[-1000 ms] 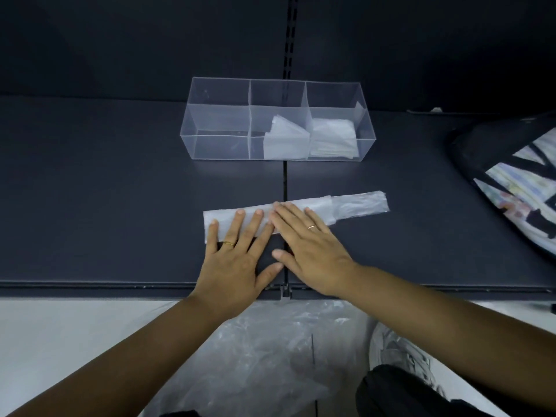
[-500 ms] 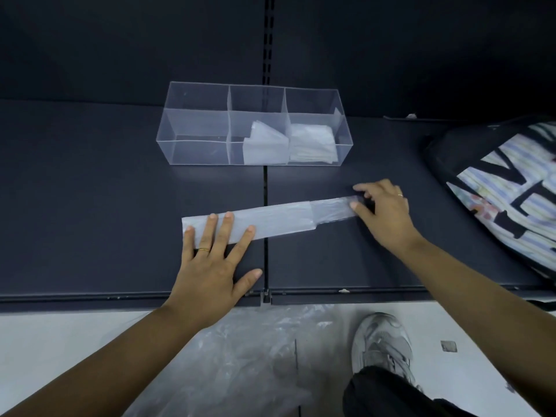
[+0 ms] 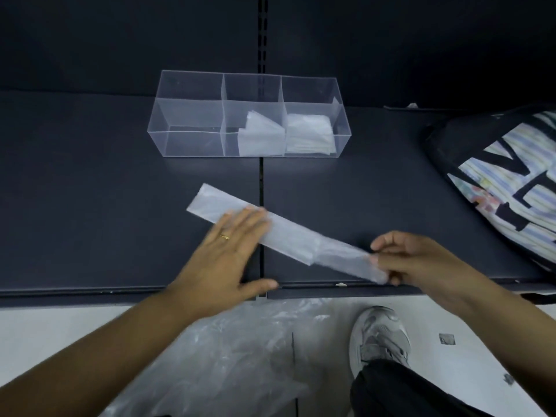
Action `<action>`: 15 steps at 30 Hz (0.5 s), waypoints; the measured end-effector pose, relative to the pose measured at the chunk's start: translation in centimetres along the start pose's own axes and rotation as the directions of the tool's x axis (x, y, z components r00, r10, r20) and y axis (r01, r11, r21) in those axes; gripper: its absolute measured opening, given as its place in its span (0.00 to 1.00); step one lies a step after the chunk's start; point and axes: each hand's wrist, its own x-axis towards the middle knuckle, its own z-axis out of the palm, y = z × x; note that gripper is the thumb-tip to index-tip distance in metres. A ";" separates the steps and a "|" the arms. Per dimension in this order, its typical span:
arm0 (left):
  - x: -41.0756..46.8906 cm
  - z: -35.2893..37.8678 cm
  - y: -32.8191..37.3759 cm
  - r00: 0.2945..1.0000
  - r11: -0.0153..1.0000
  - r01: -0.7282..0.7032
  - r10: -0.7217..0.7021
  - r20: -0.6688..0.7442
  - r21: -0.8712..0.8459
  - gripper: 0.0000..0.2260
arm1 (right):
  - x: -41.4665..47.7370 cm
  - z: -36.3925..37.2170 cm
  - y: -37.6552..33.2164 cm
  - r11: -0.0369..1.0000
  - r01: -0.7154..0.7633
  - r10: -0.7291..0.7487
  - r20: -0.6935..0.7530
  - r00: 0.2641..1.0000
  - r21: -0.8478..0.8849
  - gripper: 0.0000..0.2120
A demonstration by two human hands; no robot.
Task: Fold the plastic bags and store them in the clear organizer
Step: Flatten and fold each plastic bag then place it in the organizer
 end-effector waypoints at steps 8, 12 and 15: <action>1.4 -0.1 11.7 0.988 0.797 0.063 -0.137 -0.078 -0.601 0.26 | -6.0 2.1 -4.1 0.989 0.066 -0.113 0.380 0.918 0.133 0.18; 2.0 -3.2 11.1 0.943 0.290 0.149 -0.330 0.047 -0.946 0.11 | -2.6 1.6 -5.5 0.899 0.371 -0.424 0.251 0.870 0.234 0.26; 2.6 -4.5 9.0 0.923 0.065 0.176 -0.357 0.142 -0.982 0.13 | 0.4 2.1 -5.2 0.899 0.356 -0.437 0.449 0.779 0.257 0.40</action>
